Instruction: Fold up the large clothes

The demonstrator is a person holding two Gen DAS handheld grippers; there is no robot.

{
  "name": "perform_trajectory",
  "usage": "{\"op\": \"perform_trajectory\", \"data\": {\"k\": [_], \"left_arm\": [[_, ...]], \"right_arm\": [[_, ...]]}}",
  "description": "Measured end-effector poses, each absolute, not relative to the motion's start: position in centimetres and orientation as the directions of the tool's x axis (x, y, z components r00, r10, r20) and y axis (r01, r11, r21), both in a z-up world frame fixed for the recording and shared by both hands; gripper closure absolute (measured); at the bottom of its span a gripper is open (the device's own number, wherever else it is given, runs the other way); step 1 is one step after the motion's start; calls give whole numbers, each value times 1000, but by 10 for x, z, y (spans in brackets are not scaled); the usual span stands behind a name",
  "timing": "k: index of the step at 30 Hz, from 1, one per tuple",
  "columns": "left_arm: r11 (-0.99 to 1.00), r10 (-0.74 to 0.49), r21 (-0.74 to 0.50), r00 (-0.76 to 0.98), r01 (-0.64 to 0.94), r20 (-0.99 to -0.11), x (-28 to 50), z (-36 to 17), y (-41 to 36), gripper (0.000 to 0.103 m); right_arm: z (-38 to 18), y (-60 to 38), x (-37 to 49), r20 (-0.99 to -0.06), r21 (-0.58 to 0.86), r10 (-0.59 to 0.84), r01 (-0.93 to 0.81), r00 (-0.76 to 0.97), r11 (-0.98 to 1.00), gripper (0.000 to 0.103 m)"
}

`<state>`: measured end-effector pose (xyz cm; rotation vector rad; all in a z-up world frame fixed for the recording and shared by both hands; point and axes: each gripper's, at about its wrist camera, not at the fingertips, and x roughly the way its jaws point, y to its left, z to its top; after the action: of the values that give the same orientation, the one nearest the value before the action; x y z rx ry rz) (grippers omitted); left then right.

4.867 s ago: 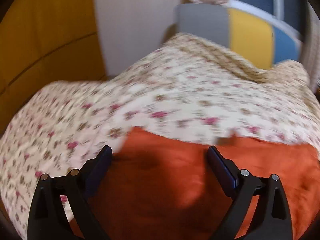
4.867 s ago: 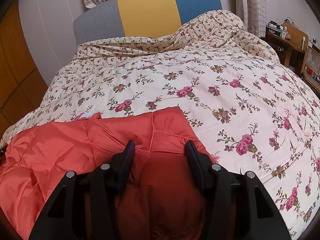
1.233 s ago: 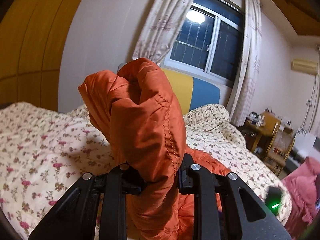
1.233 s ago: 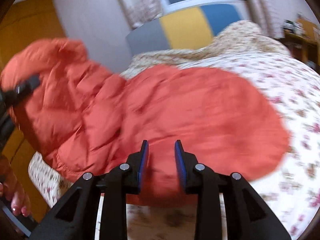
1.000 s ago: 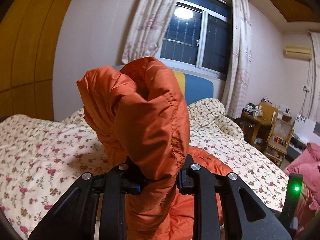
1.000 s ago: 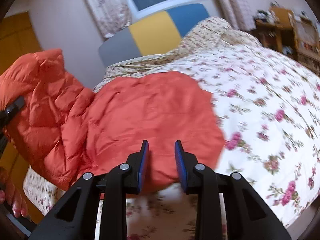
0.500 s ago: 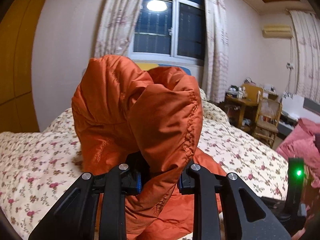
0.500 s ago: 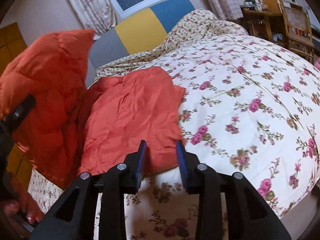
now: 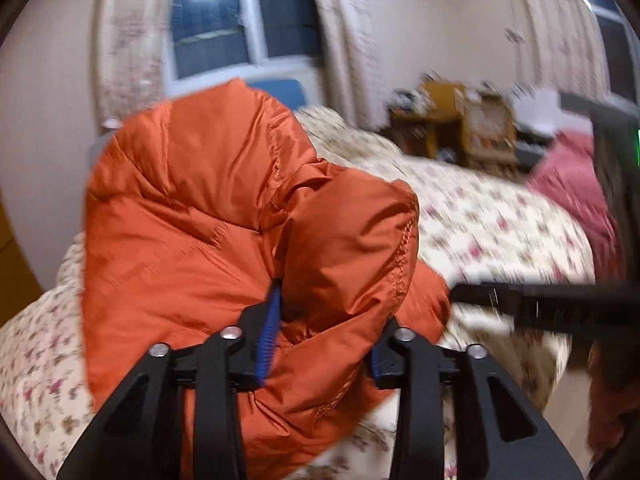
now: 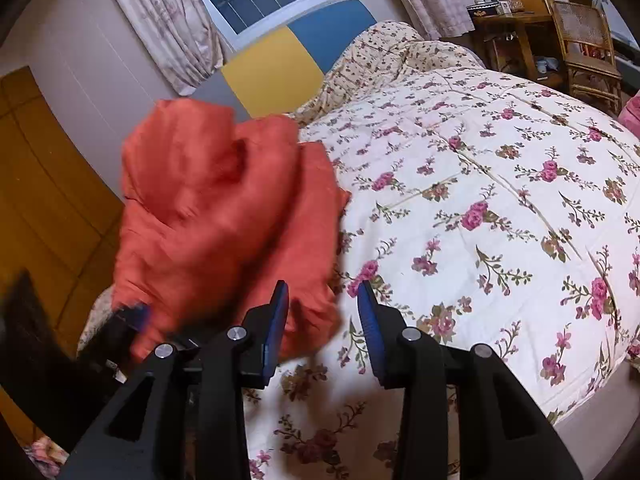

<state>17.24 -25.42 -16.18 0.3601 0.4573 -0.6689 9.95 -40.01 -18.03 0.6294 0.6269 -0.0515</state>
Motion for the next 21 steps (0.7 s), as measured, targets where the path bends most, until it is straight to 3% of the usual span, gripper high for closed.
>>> {"op": "perform_trajectory", "data": {"k": [4,10,12,14,18,21], "left_arm": [[669,-552,182,646,721,-527,164,-180,-262,44],[662,-568,175,640,729,-518,163,-183,-262,43],[658,-569,181,640,731,-516,161,-183,-262,43],[650,-570,193,640,735,-515,158,-184,-263,43],[612,-616,154,590,775,-522,151,-173,-251,36],[617,-645,81,562,783,-518,146,-161,-231,33]], "right_arm": [[-168,-399,97,-530,544,165,184,832,818,64],[-155,-391,111,-486,595,266,93,833,798,66],[-156,-388,122,-520,586,285,92,805,805,82],[-161,-385,132,-589,531,259,124,766,838,93],[-185,-387,141,-670,475,212,192,711,859,98],[-199,-386,140,-681,470,203,208,704,858,98]]}}
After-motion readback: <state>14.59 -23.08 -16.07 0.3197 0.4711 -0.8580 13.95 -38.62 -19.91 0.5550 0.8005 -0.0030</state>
